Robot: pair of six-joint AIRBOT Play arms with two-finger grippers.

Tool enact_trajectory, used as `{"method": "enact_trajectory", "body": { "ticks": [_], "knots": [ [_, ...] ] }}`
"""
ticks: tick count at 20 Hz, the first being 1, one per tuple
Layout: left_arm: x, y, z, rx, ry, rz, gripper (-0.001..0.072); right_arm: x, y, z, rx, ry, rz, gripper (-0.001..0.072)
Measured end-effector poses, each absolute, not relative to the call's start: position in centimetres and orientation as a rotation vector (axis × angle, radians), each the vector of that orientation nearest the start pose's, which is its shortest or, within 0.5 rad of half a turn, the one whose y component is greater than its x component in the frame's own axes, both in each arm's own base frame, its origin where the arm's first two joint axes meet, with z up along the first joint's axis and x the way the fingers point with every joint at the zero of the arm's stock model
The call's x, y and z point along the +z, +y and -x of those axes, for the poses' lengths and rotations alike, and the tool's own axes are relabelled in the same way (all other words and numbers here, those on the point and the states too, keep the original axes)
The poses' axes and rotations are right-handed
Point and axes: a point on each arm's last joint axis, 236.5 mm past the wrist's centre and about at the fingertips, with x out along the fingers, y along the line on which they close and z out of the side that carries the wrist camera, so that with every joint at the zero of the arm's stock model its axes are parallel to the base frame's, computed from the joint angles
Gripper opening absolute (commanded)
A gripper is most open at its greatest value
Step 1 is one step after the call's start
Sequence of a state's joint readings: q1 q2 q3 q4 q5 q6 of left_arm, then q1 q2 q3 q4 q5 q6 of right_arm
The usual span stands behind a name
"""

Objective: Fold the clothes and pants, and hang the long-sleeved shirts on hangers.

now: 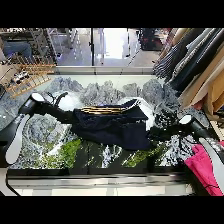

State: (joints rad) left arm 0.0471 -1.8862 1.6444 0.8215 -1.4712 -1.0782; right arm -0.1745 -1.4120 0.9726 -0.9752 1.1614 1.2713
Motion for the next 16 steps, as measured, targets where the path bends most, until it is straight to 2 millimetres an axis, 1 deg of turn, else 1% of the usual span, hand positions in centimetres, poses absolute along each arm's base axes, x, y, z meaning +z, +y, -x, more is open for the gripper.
{"method": "enact_trajectory", "body": {
  "ticks": [1, 5, 6, 8, 9, 10, 11, 12, 13, 14, 16],
  "knots": [
    [-4.0, -14.2, -44.4, -0.814, 1.419, 0.348, 0.0481, -6.3, 6.3, -34.7, 0.322, 1.436, -0.507, 0.0445],
    [-4.3, -14.8, -44.4, -0.825, 1.421, 0.349, 0.048, -6.7, 6.5, -33.6, 0.343, 1.487, -0.503, 0.0441],
    [-4.4, -14.9, -44.4, -0.826, 1.422, 0.349, 0.048, -7.0, 6.6, -33.2, 0.349, 1.506, -0.504, 0.0399],
    [-4.4, -15.0, -44.3, -0.83, 1.422, 0.352, 0.0467, -7.5, 6.8, -32.6, 0.36, 1.543, -0.513, 0.0285],
    [-4.3, -15.1, -44.3, -0.832, 1.421, 0.354, 0.0464, -7.7, 6.9, -32.4, 0.37, 1.557, -0.515, 0.0245],
    [-4.4, -15.2, -44.3, -0.832, 1.422, 0.353, 0.0458, -7.8, 7.1, -32.2, 0.386, 1.564, -0.521, 0.0148],
    [-4.4, -15.2, -44.3, -0.833, 1.422, 0.352, 0.0341, -7.7, 7.5, -32.2, 0.405, 1.565, -0.53, 0.005],
    [-4.3, -15.3, -44.3, -0.835, 1.421, 0.352, 0.0174, -7.6, 7.8, -32.2, 0.423, 1.563, -0.538, 0.0024],
    [-4.3, -15.5, -44.4, -0.835, 1.415, 0.35, 0.0049, -7.4, 8.1, -32.2, 0.439, 1.56, -0.546, 0.0015],
    [-4.3, -15.8, -44.4, -0.841, 1.412, 0.35, 0.0014, -7.3, 8.3, -32.2, 0.455, 1.557, -0.551, 0.0014],
    [-4.2, -16.3, -44.6, -0.846, 1.402, 0.352, 0.0013, -7.0, 8.7, -32.0, 0.486, 1.556, -0.551, 0.0012]
  ]
}}
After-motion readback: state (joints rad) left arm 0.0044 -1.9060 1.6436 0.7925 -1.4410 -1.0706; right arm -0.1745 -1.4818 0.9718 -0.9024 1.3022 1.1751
